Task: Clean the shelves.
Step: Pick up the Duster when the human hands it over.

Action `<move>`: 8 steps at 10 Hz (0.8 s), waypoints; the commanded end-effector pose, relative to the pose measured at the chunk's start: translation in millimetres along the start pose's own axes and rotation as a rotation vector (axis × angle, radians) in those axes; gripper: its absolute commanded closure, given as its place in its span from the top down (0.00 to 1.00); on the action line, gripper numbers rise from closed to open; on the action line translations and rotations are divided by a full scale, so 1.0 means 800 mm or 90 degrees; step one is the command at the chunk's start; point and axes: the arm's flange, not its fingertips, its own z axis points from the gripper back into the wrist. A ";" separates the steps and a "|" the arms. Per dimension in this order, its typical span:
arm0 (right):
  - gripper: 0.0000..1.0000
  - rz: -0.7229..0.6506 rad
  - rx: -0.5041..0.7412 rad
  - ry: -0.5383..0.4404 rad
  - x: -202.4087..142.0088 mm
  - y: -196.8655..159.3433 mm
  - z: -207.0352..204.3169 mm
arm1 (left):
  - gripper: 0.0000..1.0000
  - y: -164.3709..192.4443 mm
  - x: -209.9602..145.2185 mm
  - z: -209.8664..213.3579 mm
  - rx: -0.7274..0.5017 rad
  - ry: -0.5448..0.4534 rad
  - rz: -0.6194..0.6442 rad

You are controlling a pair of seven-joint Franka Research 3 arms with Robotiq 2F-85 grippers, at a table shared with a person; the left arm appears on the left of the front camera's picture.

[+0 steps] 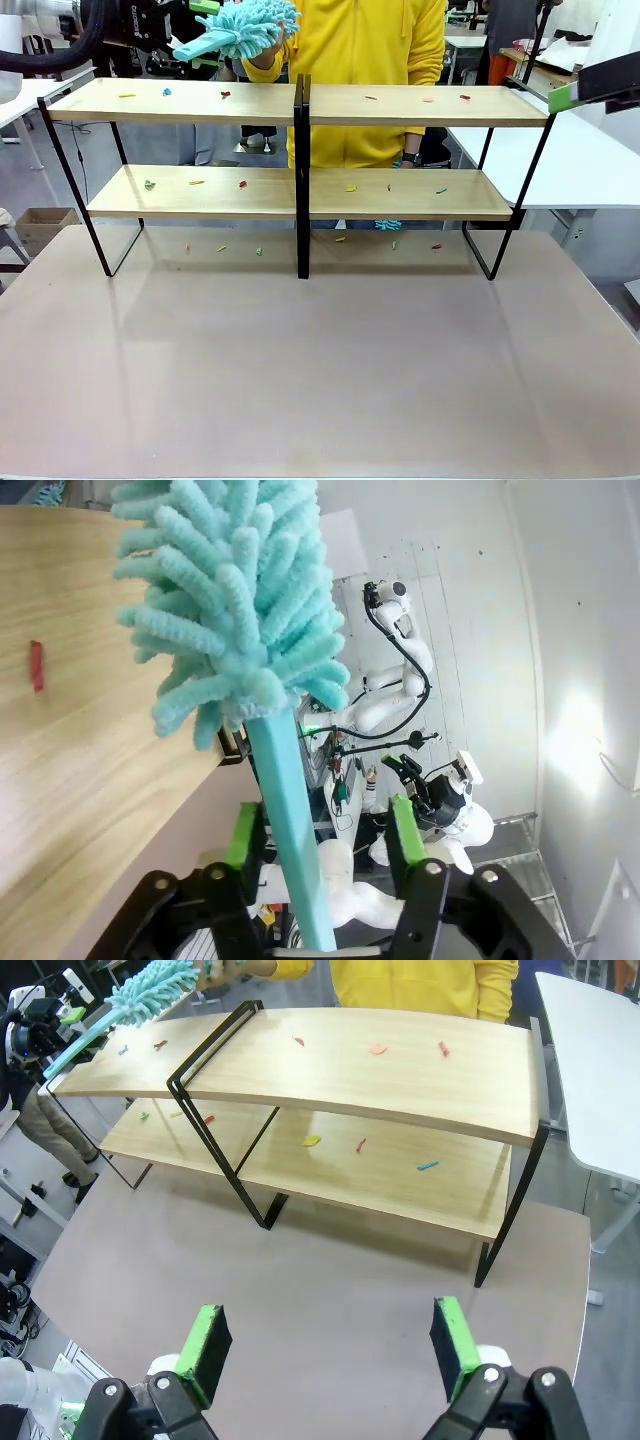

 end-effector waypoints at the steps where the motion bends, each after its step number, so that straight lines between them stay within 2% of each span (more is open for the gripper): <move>1: 1.00 -0.002 0.000 -0.002 0.001 -0.001 0.001 | 0.00 -0.004 -0.003 -0.001 0.000 -0.027 -0.009; 2: 1.00 -0.002 0.000 -0.002 0.001 -0.001 0.001 | 0.15 -0.005 -0.003 0.000 -0.006 -0.024 -0.009; 3: 1.00 -0.002 0.000 -0.002 0.001 -0.001 0.001 | 0.06 -0.005 -0.001 0.001 -0.013 -0.018 -0.008; 4: 1.00 -0.002 0.000 -0.002 0.001 -0.001 0.001 | 0.00 -0.007 -0.004 0.001 -0.015 -0.016 -0.012; 8: 1.00 -0.002 0.000 -0.002 0.001 -0.001 0.001 | 0.00 -0.028 -0.027 0.013 -0.045 0.013 -0.052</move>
